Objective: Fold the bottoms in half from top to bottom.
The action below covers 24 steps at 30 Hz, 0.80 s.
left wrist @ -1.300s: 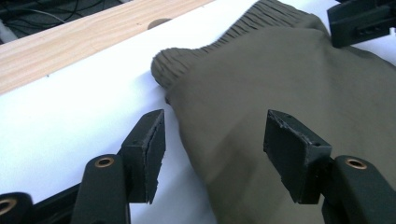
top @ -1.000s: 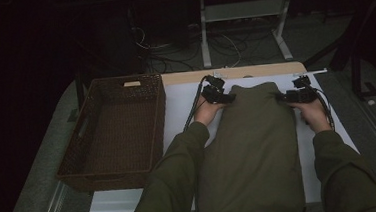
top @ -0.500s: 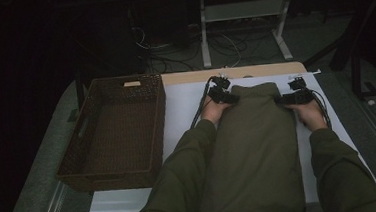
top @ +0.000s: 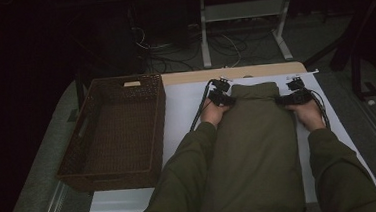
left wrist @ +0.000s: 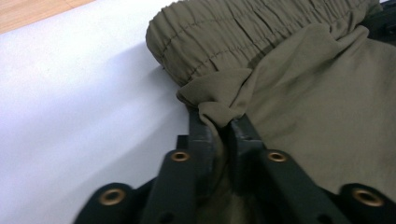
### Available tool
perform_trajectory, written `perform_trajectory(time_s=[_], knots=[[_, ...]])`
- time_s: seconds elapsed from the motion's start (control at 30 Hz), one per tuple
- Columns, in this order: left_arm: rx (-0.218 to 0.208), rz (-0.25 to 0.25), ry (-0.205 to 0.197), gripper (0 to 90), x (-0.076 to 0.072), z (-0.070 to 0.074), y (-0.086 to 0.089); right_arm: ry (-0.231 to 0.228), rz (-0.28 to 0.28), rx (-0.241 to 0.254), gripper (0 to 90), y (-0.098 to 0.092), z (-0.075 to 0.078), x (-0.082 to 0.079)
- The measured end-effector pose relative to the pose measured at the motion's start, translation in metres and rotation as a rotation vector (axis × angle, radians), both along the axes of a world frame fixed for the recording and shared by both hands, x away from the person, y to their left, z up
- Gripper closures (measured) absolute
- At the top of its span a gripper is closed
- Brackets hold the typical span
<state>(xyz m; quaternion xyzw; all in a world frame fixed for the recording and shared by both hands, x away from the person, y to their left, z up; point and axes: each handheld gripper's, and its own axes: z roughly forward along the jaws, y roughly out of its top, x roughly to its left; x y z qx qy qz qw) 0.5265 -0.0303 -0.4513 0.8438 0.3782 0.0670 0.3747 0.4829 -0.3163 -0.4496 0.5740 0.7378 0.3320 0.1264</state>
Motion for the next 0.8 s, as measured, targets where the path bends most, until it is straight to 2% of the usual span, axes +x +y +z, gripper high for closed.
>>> perform_trajectory(time_s=[0.07,0.17,0.4,0.67,0.8], knots=[[0.007,-0.001,-0.012,84.8,-0.001,0.001,0.002,-0.005,0.008,-0.005,85.1,0.002,0.001,0.000],[0.020,0.009,-0.037,85.3,-0.001,0.004,0.007,-0.011,0.017,0.017,85.3,0.005,0.003,0.001],[0.032,0.043,-0.103,85.5,0.008,0.019,0.027,-0.053,0.053,0.038,85.6,0.021,0.009,0.009],[0.021,0.075,-0.214,85.4,0.018,0.046,0.037,-0.130,0.061,0.019,85.7,0.035,0.042,0.026],[0.000,0.076,-0.249,85.4,0.015,0.056,0.040,-0.171,0.063,0.020,85.7,0.035,0.060,0.031]])
